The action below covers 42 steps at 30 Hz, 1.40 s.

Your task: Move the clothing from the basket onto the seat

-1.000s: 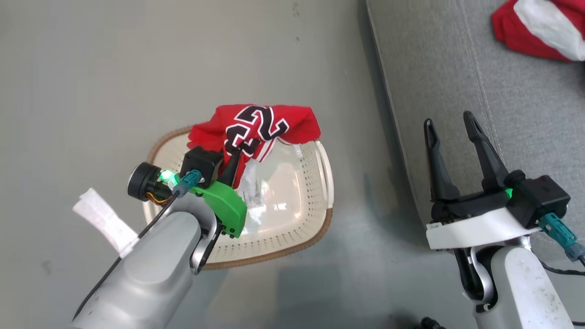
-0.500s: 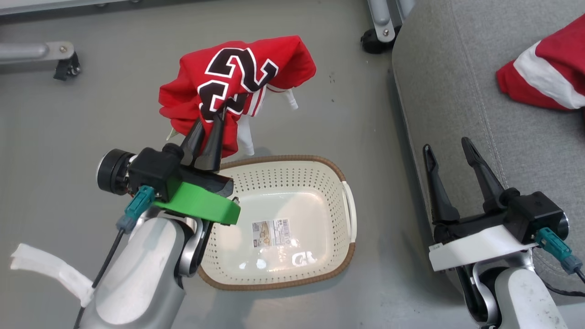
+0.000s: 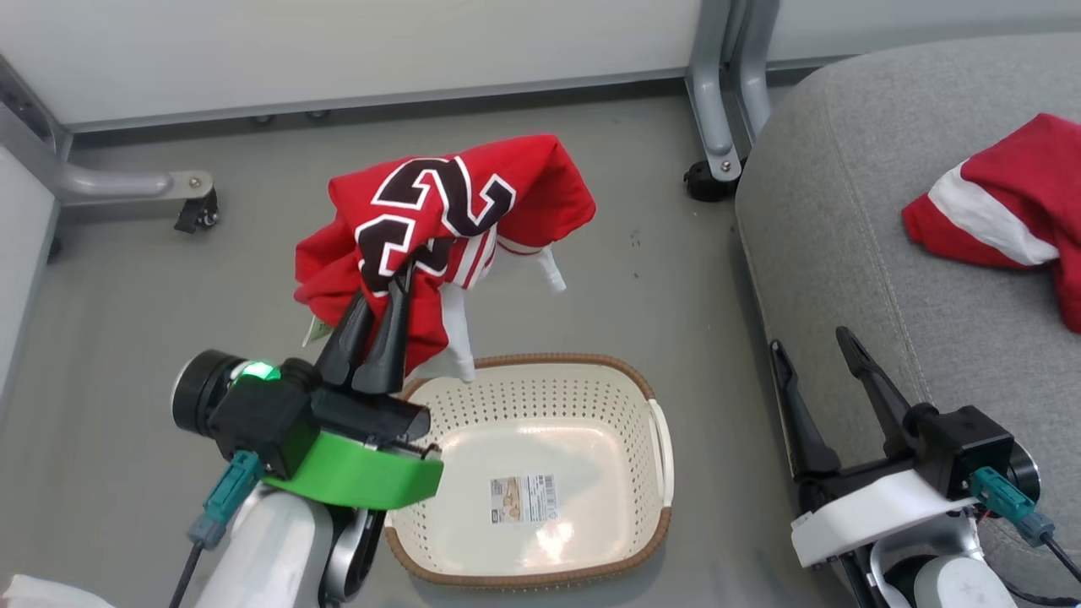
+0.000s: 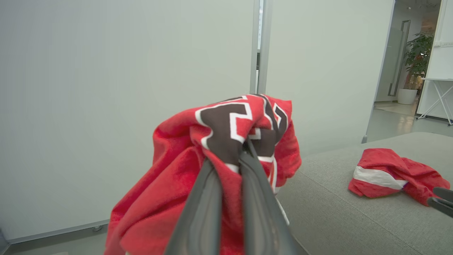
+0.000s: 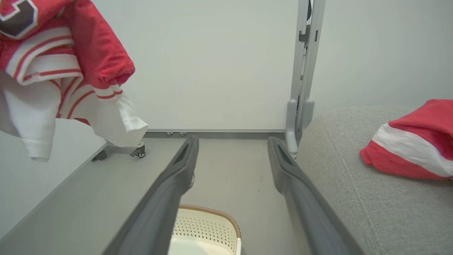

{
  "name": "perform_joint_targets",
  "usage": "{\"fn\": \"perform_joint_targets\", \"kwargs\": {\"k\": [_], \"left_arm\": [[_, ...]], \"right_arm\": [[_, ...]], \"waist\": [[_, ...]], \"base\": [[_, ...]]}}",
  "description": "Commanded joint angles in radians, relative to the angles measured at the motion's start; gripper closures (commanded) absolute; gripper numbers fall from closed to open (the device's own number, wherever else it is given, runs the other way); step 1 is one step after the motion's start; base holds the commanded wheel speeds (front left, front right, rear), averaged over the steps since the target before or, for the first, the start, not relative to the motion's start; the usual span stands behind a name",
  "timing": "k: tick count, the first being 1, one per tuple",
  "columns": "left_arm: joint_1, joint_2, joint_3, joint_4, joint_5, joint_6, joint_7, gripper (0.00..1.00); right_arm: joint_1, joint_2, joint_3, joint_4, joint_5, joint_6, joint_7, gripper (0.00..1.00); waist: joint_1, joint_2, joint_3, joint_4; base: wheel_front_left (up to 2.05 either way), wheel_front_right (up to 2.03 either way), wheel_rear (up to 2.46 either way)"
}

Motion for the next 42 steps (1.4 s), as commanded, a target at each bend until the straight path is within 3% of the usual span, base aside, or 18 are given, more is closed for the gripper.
{"fn": "perform_joint_targets", "kwargs": {"k": [1, 21, 36, 42], "left_arm": [[0.035, -0.005, 0.008, -0.009, 0.009, -0.006, -0.003, 1.0], [0.191, -0.045, 0.04, -0.097, 0.044, -0.033, -0.003, 1.0], [0.196, -0.065, 0.057, -0.095, 0.049, -0.052, -0.003, 1.0], [0.182, -0.067, 0.059, -0.09, 0.053, -0.062, -0.003, 1.0]], "right_arm": [[0.023, -0.006, 0.004, -0.004, 0.005, 0.0, 0.007, 0.0], [0.129, -0.002, 0.03, -0.043, 0.021, 0.0, 0.066, 0.0], [0.13, -0.004, 0.04, -0.045, 0.027, 0.0, 0.073, 0.0], [0.099, -0.029, 0.097, -0.043, 0.052, 0.0, 0.077, 0.0]], "waist": [[0.0001, 0.0, -0.051, 0.008], [0.0001, 0.0, -0.155, 0.009], [0.0001, 0.0, -0.16, 0.015], [0.0001, 0.0, -0.16, 0.023]], "base": [[0.0, 0.0, 0.0], [0.0, 0.0, 0.0], [0.0, 0.0, 0.0], [0.0, 0.0, 0.0]]}}
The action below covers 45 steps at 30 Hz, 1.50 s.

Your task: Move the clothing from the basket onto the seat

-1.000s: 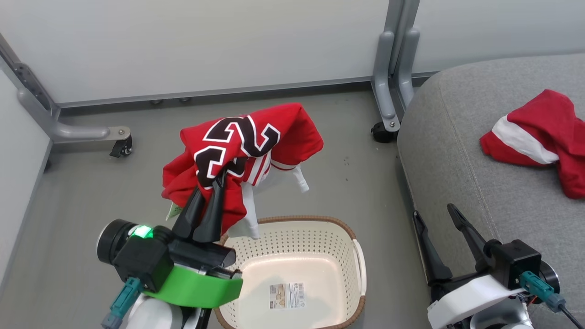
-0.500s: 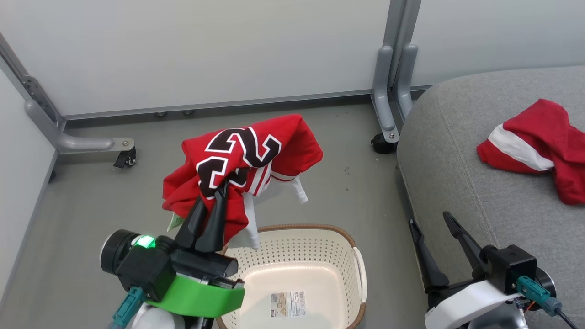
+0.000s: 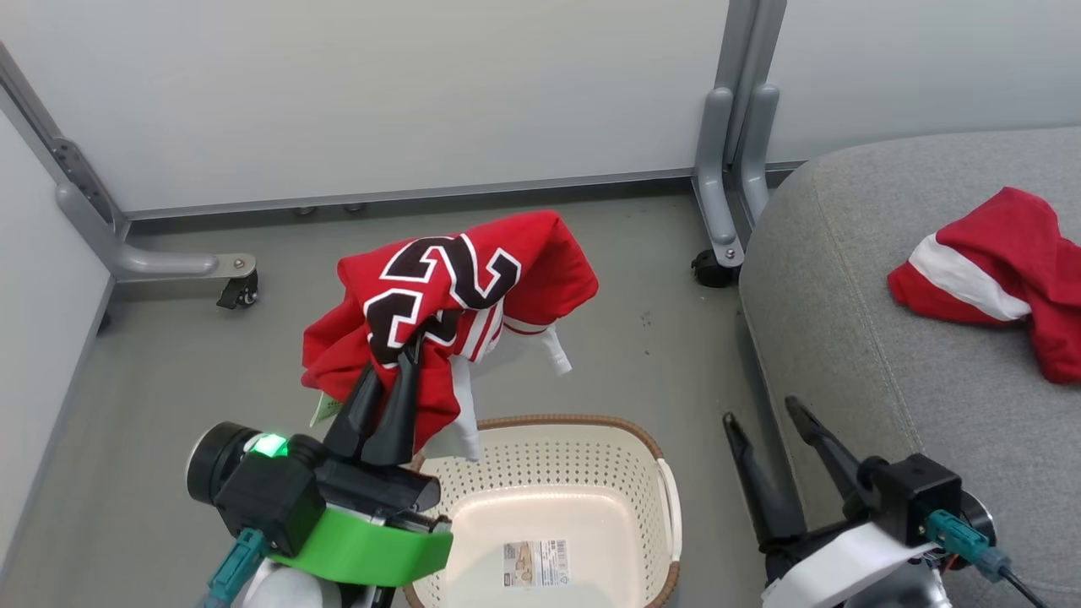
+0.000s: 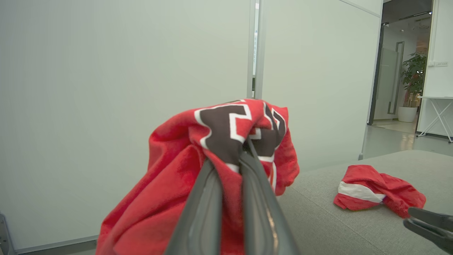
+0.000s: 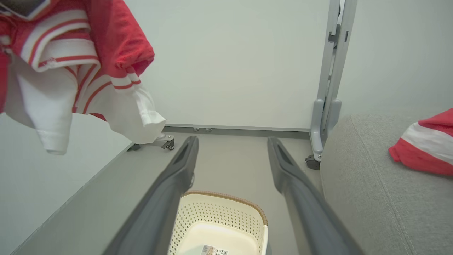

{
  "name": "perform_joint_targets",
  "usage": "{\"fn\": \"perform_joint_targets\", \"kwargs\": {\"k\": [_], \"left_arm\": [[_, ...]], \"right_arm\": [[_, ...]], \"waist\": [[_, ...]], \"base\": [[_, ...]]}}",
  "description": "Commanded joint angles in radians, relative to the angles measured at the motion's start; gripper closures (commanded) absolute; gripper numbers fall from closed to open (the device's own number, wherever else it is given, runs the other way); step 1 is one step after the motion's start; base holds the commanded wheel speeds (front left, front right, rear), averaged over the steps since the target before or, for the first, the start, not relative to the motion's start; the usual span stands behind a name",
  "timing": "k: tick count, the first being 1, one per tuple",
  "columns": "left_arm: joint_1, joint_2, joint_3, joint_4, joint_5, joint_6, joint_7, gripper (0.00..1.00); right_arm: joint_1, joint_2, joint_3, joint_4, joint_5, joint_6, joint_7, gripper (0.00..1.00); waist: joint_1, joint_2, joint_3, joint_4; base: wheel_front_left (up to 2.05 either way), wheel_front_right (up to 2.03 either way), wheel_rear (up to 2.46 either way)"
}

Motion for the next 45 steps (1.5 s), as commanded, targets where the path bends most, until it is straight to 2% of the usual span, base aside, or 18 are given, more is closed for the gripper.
{"fn": "perform_joint_targets", "kwargs": {"k": [1, 8, 15, 27, 36, 37, 38, 39, 40, 45], "left_arm": [[-0.004, -0.005, 0.004, 0.0, 0.004, -0.007, -0.003, 1.0], [-0.026, -0.009, -0.012, -0.003, 0.014, -0.016, -0.003, 1.0], [-0.046, -0.011, -0.025, -0.008, 0.022, -0.024, -0.003, 1.0], [-0.071, -0.018, -0.058, -0.001, 0.021, -0.034, -0.003, 1.0], [-0.076, -0.02, -0.067, 0.001, 0.015, -0.037, -0.003, 1.0], [-0.076, -0.021, -0.068, 0.001, 0.014, -0.037, -0.003, 1.0], [-0.076, -0.021, -0.068, 0.001, 0.013, -0.038, -0.003, 1.0], [-0.076, -0.021, -0.069, 0.001, 0.013, -0.038, -0.003, 1.0], [-0.075, -0.022, -0.069, 0.001, 0.013, -0.038, -0.003, 1.0], [-0.07, -0.022, -0.067, 0.001, 0.014, -0.039, -0.003, 1.0]], "right_arm": [[-0.025, -0.011, 0.026, 0.002, 0.013, 0.0, -0.001, 0.0], [-0.148, -0.045, 0.26, 0.054, 0.113, 0.0, -0.003, 0.0], [-0.333, -0.046, 0.477, 0.173, 0.208, 0.0, -0.049, 0.0], [-0.574, -0.007, 0.618, 0.447, 0.312, 0.0, -0.155, 0.0], [-0.718, 0.021, 0.702, 0.576, 0.406, 0.0, -0.226, 0.0], [-0.729, 0.022, 0.712, 0.589, 0.414, 0.0, -0.232, 0.07], [-0.74, 0.022, 0.721, 0.601, 0.423, 0.0, -0.238, 0.56], [-0.747, 0.022, 0.728, 0.609, 0.43, 0.0, -0.241, 0.85], [-0.756, 0.022, 0.738, 0.619, 0.439, 0.0, -0.243, 1.0], [-0.784, 0.025, 0.779, 0.65, 0.478, 0.0, -0.257, 1.0]], "waist": [[0.0001, -0.0001, 0.001, 0.002], [0.0001, -0.0001, 0.018, 0.012], [0.0001, -0.0001, 0.043, 0.032], [0.0001, -0.0001, 0.059, 0.064], [0.0001, -0.0001, 0.063, 0.065], [0.0001, -0.0001, 0.063, 0.065], [0.0001, -0.0001, 0.063, 0.066], [0.0001, -0.0001, 0.063, 0.066], [0.0001, -0.0001, 0.063, 0.066], [0.0001, -0.0001, 0.062, 0.065]], "base": [[0.0, 0.0, 0.0], [0.0, 0.0, 0.0], [0.0, 0.0, 0.0], [0.0, 0.0, 0.0], [0.0, 0.0, 0.0], [0.0, 0.0, 0.0], [0.0, 0.0, 0.0], [0.0, 0.0, 0.0], [0.0, 0.0, 0.0], [0.0, 0.0, 0.0]]}}
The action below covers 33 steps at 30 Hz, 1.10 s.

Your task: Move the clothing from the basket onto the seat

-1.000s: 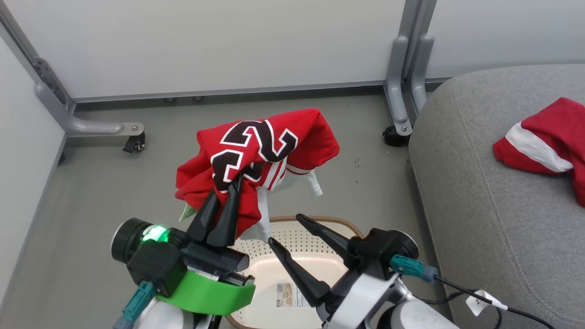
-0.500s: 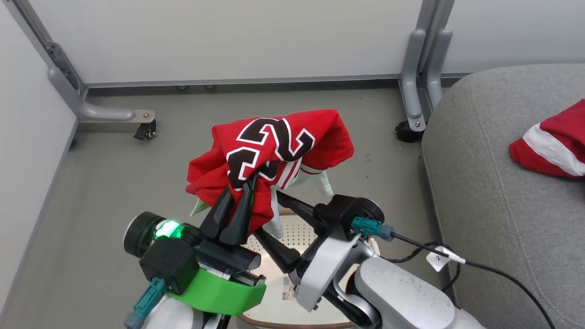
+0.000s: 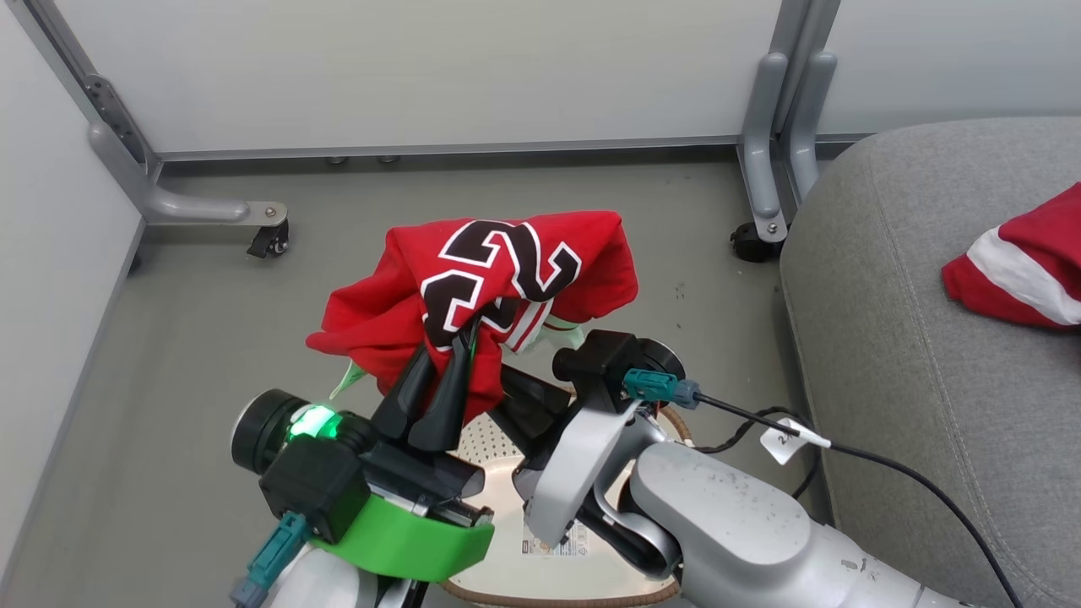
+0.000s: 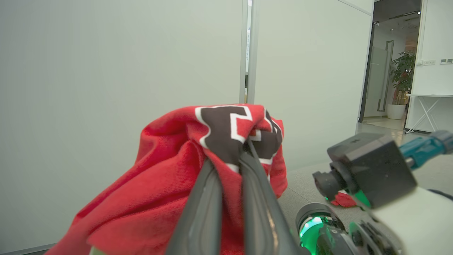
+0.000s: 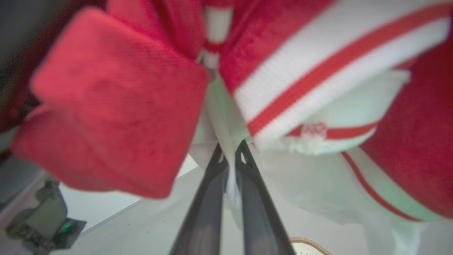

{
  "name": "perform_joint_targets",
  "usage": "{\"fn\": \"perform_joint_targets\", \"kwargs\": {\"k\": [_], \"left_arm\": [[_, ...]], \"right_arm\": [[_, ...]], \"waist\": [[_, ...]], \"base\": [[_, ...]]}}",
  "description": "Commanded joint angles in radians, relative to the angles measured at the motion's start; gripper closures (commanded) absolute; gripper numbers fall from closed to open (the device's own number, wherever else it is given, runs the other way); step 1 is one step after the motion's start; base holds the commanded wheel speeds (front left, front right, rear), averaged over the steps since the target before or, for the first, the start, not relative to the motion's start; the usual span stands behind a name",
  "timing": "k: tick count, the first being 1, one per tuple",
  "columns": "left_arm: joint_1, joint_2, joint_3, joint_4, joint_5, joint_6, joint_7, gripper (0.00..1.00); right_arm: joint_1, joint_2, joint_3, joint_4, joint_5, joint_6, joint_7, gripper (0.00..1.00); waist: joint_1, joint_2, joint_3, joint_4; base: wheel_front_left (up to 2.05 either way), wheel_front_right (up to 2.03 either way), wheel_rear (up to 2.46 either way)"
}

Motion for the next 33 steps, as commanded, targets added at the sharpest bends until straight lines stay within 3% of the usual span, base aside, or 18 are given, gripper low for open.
{"fn": "perform_joint_targets", "kwargs": {"k": [1, 24, 25, 26, 27, 33], "left_arm": [[-0.011, -0.001, 0.002, -0.002, 0.001, -0.006, -0.003, 1.0], [0.002, -0.008, 0.016, 0.002, 0.011, -0.006, -0.003, 1.0], [0.004, -0.01, 0.022, 0.0, 0.005, 0.0, -0.003, 0.7], [0.007, -0.011, 0.022, 0.004, 0.002, 0.002, -0.003, 0.25], [0.006, -0.013, 0.021, 0.005, 0.004, 0.003, -0.003, 0.0], [0.025, -0.004, 0.022, 0.005, 0.027, 0.008, -0.003, 0.0]], "right_arm": [[-0.015, 0.0, 0.011, 0.01, 0.013, 0.0, -0.01, 1.0], [-0.064, -0.014, 0.073, 0.048, 0.081, 0.0, -0.032, 1.0], [-0.065, -0.014, 0.069, 0.046, 0.082, 0.0, -0.032, 1.0], [-0.066, -0.016, 0.066, 0.044, 0.082, 0.0, -0.032, 1.0], [-0.066, -0.018, 0.061, 0.042, 0.08, 0.0, -0.032, 1.0], [-0.068, -0.028, 0.017, 0.033, 0.055, 0.0, -0.032, 1.0]], "waist": [[0.0, 0.0, 0.0, 0.0], [0.0, 0.0, -0.002, 0.001], [0.0, 0.0, -0.001, 0.002], [0.0, 0.0, -0.001, 0.003], [0.0, 0.0, 0.0, 0.004], [0.0, 0.0, 0.002, 0.006]], "base": [[0.0, 0.0, 0.0], [0.0, 0.0, 0.0], [0.0, 0.0, 0.0], [0.0, 0.0, 0.0], [0.0, 0.0, 0.0], [0.0, 0.0, 0.0]]}}
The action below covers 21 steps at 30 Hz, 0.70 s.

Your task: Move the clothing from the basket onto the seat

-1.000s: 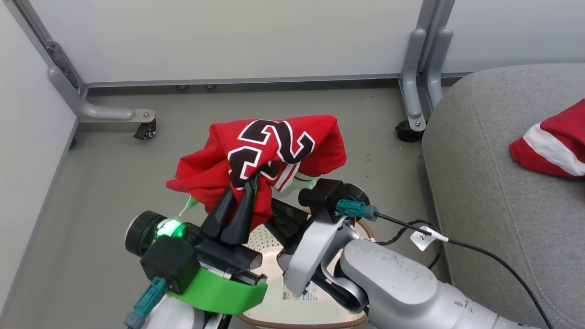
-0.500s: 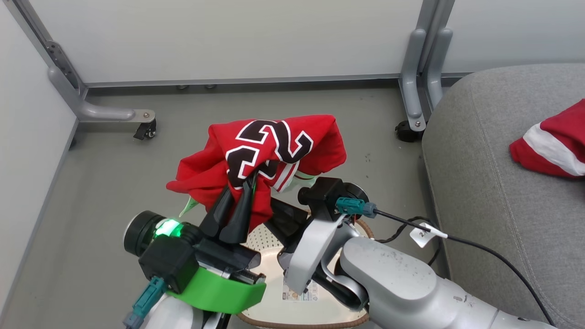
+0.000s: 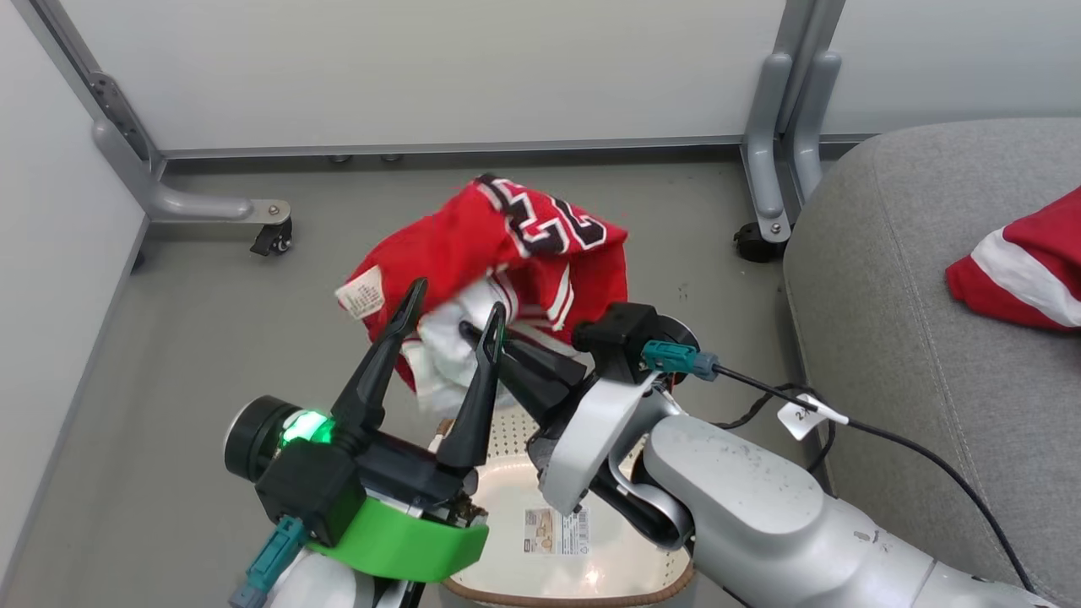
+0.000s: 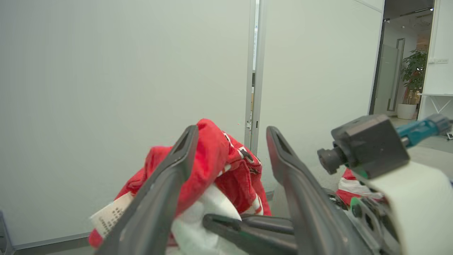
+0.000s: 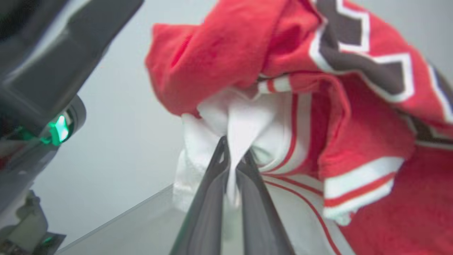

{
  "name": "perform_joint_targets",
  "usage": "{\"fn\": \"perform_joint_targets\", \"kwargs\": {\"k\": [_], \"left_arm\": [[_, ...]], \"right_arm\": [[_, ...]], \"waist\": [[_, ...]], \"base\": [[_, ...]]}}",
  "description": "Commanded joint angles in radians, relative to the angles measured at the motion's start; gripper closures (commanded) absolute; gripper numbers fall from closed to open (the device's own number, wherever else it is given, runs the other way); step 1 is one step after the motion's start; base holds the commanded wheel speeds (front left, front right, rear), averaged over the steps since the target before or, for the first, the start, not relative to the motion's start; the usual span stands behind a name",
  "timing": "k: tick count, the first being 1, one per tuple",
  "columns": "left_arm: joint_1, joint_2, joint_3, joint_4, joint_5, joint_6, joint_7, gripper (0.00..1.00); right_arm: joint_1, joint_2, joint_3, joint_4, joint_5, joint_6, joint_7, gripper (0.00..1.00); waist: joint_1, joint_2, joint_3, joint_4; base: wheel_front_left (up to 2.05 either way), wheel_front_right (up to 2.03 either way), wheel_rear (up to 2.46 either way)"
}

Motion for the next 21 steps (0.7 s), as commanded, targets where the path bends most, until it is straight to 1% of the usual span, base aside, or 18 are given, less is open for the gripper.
{"fn": "perform_joint_targets", "kwargs": {"k": [1, 6, 11, 14, 21], "left_arm": [[0.019, 0.011, -0.001, 0.004, 0.016, 0.002, -0.003, 0.0], [0.043, 0.049, -0.012, -0.003, 0.038, 0.001, 0.004, 0.0], [0.079, 0.097, -0.036, 0.011, 0.05, -0.004, 0.038, 0.0], [0.101, 0.116, -0.049, 0.024, 0.042, -0.005, 0.058, 0.0], [0.136, 0.135, -0.076, 0.072, 0.019, -0.007, 0.088, 0.0]], "right_arm": [[-0.012, -0.008, -0.011, -0.002, -0.013, 0.0, -0.003, 1.0], [-0.009, -0.019, -0.04, 0.0, -0.029, 0.0, -0.003, 1.0], [0.014, -0.041, -0.07, 0.01, -0.045, 0.0, -0.003, 1.0], [0.024, -0.046, -0.081, 0.01, -0.052, 0.0, -0.003, 1.0], [0.045, -0.063, -0.101, 0.006, -0.068, 0.0, -0.003, 1.0]], "waist": [[0.0, 0.0, 0.001, 0.001], [0.0, 0.0, 0.005, 0.008], [0.0, 0.0, 0.011, 0.017], [0.0, 0.0, 0.013, 0.016], [0.0, 0.0, 0.024, 0.008]], "base": [[0.0, 0.0, 0.0], [0.0, 0.0, 0.0], [0.0, 0.0, 0.0], [0.0, 0.0, 0.0], [0.0, 0.0, 0.0]]}}
